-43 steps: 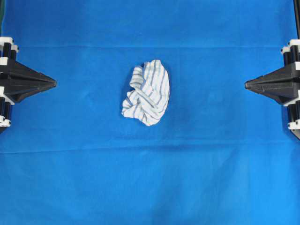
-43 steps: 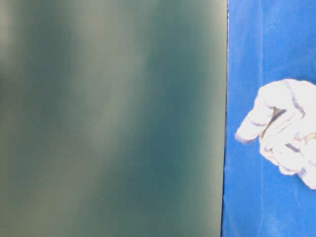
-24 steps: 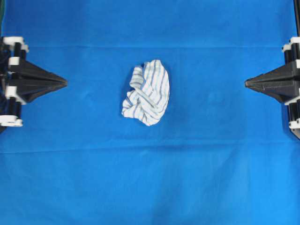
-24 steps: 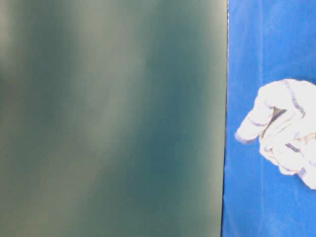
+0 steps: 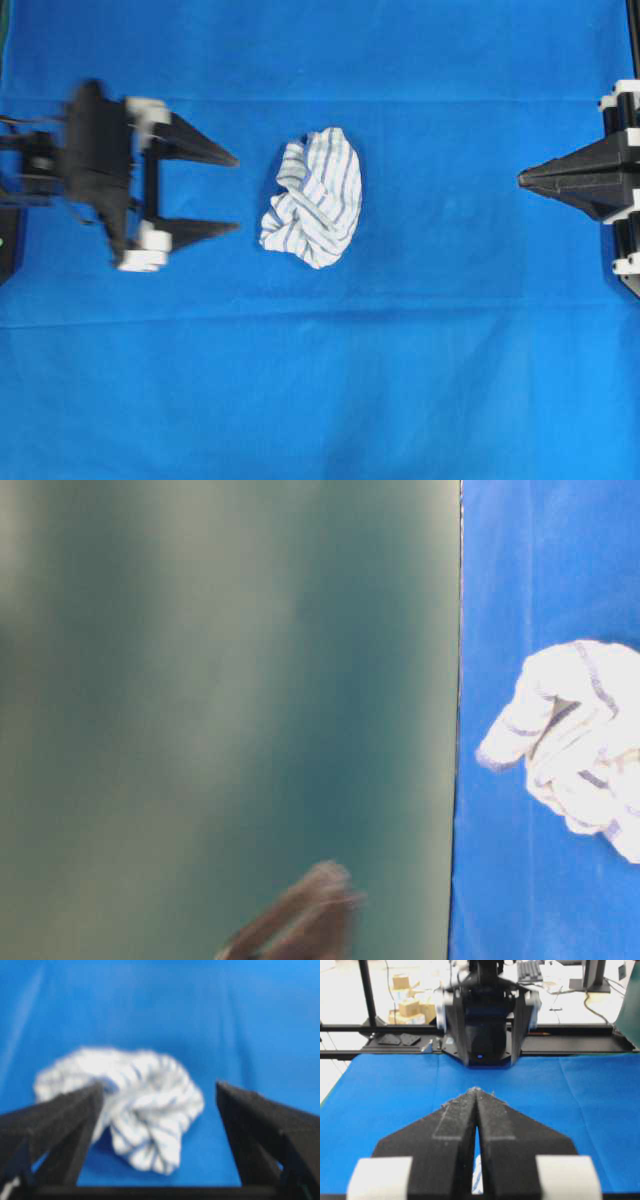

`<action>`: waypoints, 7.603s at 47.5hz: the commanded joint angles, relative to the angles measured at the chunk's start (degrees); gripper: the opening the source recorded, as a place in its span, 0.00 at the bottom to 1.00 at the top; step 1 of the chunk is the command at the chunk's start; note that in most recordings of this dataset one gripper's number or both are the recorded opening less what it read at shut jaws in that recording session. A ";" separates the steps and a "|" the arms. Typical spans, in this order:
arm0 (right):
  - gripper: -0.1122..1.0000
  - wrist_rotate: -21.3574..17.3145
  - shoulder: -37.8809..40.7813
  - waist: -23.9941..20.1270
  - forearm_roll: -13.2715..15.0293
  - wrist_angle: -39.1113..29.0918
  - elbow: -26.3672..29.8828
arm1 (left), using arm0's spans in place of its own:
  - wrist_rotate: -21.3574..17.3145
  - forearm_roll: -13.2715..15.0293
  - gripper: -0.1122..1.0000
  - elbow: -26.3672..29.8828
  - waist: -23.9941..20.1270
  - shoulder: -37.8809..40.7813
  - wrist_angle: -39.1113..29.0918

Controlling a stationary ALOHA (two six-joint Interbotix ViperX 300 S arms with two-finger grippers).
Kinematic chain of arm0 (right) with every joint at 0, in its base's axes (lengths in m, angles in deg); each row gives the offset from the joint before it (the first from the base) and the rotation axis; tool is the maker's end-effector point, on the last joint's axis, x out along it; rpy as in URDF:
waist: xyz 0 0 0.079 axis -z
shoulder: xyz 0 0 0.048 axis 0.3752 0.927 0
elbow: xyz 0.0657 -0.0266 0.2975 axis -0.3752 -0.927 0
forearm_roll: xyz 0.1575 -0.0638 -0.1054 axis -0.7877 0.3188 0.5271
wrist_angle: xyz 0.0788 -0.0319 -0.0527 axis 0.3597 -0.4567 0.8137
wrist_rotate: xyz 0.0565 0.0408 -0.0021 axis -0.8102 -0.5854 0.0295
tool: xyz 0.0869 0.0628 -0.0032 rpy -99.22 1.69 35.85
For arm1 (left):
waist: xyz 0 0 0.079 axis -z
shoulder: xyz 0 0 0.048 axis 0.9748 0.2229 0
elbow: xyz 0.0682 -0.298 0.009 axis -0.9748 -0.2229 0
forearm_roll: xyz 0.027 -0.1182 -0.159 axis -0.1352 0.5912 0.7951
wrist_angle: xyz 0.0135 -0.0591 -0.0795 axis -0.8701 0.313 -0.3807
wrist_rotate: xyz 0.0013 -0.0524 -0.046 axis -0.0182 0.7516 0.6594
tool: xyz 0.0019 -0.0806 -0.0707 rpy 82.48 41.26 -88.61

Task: Hand over the towel.
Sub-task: 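Reach the left gripper to the striped towel and grasp it, then lift the towel with the left gripper and pull it toward the left, then move the right gripper toward the towel and grasp its free end, then open the left gripper and withdraw it, leaving the towel in the right gripper, then carry the towel with the right gripper and lower it to the table center, then open the right gripper to release the towel and pull back right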

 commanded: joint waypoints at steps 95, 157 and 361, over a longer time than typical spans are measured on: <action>0.10 0.62 4.31 0.09 0.00 0.44 1.32 | -2.72 0.09 0.17 13.45 -1.49 -8.61 0.79; 0.75 3.69 43.42 6.33 2.29 5.10 33.05 | -2.55 0.09 0.17 13.45 -0.70 -7.65 -0.97; 0.74 2.02 54.76 7.03 1.67 -29.62 34.37 | -3.34 0.09 0.94 1.58 -0.53 -25.14 -2.46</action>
